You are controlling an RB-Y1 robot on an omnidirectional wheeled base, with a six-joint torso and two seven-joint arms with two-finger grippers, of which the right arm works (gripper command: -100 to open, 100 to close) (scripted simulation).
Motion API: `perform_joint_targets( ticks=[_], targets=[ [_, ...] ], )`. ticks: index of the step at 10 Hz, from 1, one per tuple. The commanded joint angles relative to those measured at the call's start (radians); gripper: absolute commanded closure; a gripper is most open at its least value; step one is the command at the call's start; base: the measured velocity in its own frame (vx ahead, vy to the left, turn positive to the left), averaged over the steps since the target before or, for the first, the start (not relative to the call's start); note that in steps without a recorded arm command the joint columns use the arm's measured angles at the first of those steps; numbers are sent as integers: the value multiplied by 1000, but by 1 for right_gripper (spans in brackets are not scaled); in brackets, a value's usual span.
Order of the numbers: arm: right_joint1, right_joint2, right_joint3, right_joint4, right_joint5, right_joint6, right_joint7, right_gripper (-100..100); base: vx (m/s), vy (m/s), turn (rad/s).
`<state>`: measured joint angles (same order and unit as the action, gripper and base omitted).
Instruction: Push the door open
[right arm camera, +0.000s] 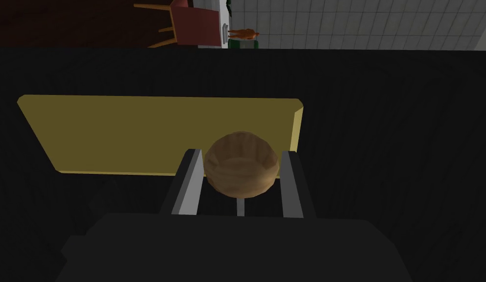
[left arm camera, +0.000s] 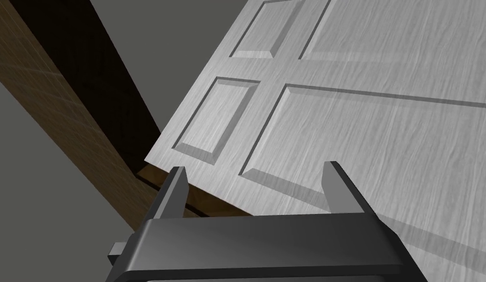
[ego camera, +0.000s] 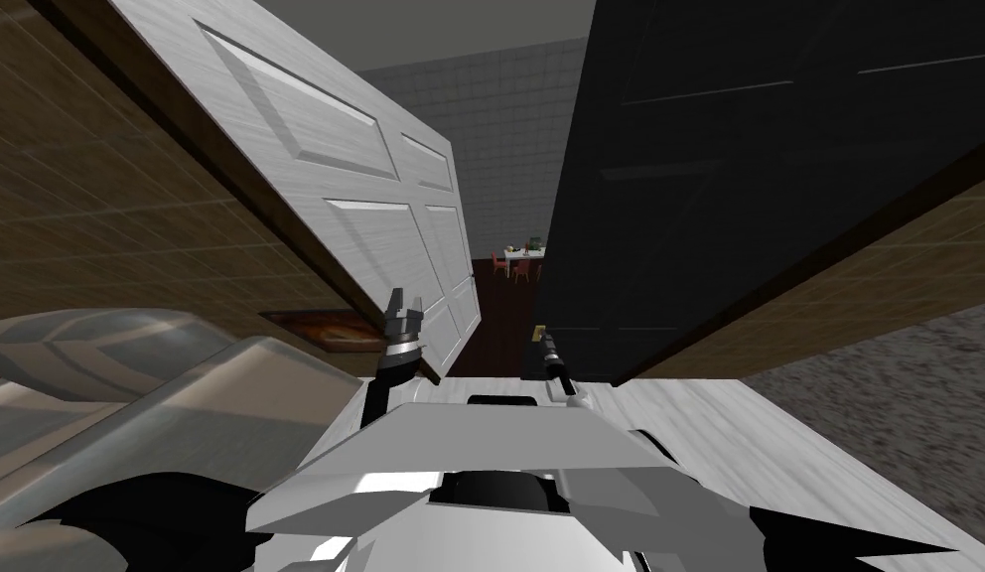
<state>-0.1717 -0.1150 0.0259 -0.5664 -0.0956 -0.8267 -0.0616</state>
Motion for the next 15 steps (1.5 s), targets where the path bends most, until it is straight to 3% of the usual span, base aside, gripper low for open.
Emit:
perform_joint_targets(
  ticks=[1,13,14,15],
  targets=[
    [-8,-6,-8,-4,-3,-3,6,100,162,19,-111],
    [-32,13,-41,17,-19,-4,68,100,183,34,-141],
    [-28,18,-35,15,-17,-1,63,-100,-38,51,-65],
    [-28,18,-35,15,-17,-1,63,-100,-167,31,2]
  ],
)
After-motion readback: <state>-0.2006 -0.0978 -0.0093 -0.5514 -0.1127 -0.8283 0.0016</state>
